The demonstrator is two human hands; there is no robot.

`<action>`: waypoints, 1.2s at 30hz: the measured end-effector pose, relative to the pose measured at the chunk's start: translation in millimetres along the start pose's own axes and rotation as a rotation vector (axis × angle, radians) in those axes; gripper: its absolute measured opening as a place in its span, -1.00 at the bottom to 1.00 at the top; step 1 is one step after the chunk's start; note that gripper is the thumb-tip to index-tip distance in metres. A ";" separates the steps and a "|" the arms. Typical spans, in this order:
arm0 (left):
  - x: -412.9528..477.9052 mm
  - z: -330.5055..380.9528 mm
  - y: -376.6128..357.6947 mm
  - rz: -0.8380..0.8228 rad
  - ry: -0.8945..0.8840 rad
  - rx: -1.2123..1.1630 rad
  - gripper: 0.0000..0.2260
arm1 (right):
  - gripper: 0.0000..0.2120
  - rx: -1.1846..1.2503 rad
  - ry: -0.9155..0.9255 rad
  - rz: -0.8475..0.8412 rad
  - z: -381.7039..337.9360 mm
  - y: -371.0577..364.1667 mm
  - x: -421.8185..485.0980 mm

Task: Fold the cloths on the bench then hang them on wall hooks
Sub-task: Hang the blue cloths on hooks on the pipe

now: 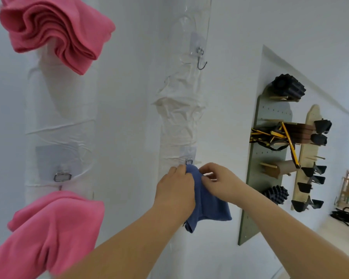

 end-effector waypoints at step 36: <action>-1.0 -30.3 -33.8 0.159 0.064 -0.480 -0.77 | -0.71 -0.095 0.032 -0.035 0.9 -14.3 7.5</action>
Point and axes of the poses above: each hand's wrist, its own x-axis towards the middle knuckle, its own y-axis out of the back of the hand, z = x × y, the point moved 9 cm from there along x, towards the middle knuckle, and after that the axes turned 13 degrees about -z, right-handed, at the moved point
